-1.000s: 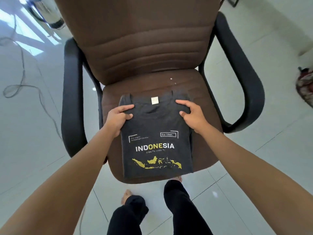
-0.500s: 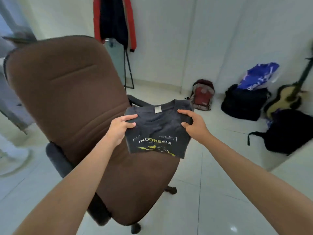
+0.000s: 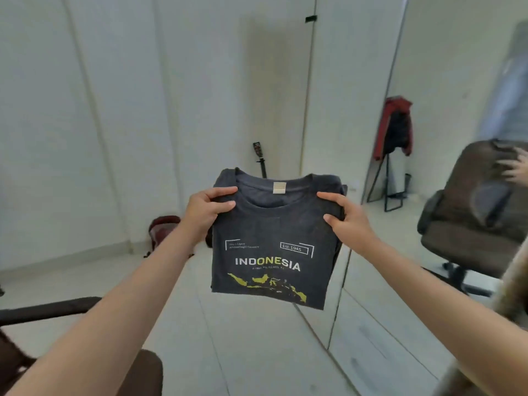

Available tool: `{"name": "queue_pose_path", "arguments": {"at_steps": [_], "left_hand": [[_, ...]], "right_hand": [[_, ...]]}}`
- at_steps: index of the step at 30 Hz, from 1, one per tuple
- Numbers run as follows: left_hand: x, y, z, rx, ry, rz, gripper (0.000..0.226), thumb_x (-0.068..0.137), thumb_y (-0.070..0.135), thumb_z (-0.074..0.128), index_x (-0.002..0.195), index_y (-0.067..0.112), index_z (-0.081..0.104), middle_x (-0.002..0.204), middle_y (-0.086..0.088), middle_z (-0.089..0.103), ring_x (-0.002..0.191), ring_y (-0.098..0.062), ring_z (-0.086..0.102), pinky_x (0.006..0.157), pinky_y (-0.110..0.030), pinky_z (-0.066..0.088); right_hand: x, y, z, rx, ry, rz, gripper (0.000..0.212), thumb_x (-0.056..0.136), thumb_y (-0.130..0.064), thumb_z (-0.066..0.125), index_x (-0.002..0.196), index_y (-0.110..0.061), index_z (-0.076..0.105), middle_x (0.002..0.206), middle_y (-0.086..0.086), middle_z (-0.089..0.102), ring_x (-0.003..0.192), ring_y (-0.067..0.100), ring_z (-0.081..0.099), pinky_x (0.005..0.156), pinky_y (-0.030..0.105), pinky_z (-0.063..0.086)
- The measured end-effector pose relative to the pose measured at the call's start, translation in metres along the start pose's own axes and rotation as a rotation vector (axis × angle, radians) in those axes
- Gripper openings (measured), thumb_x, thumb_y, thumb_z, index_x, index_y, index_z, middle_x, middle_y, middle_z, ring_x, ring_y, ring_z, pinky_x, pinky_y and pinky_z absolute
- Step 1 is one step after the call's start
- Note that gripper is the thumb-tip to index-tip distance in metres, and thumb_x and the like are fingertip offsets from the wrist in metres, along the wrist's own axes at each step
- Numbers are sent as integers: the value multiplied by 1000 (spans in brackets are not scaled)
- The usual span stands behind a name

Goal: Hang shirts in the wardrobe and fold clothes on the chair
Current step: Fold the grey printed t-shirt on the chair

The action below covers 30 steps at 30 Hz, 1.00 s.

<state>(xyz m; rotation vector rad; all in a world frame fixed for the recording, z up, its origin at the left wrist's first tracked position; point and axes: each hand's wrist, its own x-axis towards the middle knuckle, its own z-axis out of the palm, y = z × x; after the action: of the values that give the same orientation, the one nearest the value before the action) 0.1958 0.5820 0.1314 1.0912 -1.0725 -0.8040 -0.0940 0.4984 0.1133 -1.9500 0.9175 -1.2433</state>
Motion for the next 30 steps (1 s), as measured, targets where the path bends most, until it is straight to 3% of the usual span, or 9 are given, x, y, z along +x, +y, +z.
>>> {"name": "queue_pose_path", "arguments": {"at_steps": [4,7,11,14,19,23,25,27,30], "left_hand": [[11,12,97,-72,-192,4,36,79,-8,65,103,18,70,108,-8,67,96,-21,66,77,-28,56],[9,20,165,-134,-326,10,39,80,-11,63,109,15,67,102,-6,69,84,-14,69,70,-23,56],[5,21,251,-193,-472,9,41,79,-14,62,107,15,67,97,-5,70,83,-13,69,70,-22,56],[5,21,315,-212,-610,22,43,77,-15,64,111,11,67,96,-6,70,81,-12,70,68,-22,56],[12,29,413,-212,-833,61,44,76,-11,68,104,24,70,107,-10,68,91,-19,68,71,-29,57],[12,39,488,-171,-964,163,43,80,-3,68,115,23,66,106,4,63,88,-6,63,67,-19,55],[17,45,526,-107,-989,305,45,81,1,68,116,28,63,114,3,59,96,-5,60,73,-18,55],[23,51,566,-60,-991,415,46,82,5,68,118,32,60,125,1,53,109,-12,55,90,-27,52],[26,70,623,-48,-971,518,50,83,2,62,127,23,53,130,-1,49,117,-17,50,102,-35,45]], "right_hand": [[-33,-6,-98,-106,152,12,50,88,7,54,118,-32,61,114,-14,60,104,0,59,89,21,53],[-64,-15,-158,-170,270,25,44,87,-2,64,121,-30,61,114,-15,60,98,-8,59,85,19,54],[-104,-20,-221,-290,456,48,47,79,-17,78,121,-31,62,116,-14,60,104,2,59,83,22,53],[-127,-18,-264,-402,605,52,50,76,-16,80,119,-33,61,114,-18,59,106,2,58,88,23,50],[-157,-22,-327,-576,827,151,55,74,-14,81,122,-30,60,117,-11,58,106,7,56,94,27,47],[-173,-34,-376,-755,957,205,56,75,-15,80,125,-28,59,124,-6,58,112,11,52,98,31,43],[-175,-45,-404,-828,990,218,56,75,-13,79,126,-25,59,122,-6,58,112,12,53,98,28,41],[-174,-57,-433,-875,1011,234,56,76,-12,78,127,-23,58,123,-4,57,112,12,52,97,26,40],[-164,-69,-483,-930,1067,232,57,76,-10,78,128,-21,59,126,-2,58,113,10,51,95,22,37]]}}
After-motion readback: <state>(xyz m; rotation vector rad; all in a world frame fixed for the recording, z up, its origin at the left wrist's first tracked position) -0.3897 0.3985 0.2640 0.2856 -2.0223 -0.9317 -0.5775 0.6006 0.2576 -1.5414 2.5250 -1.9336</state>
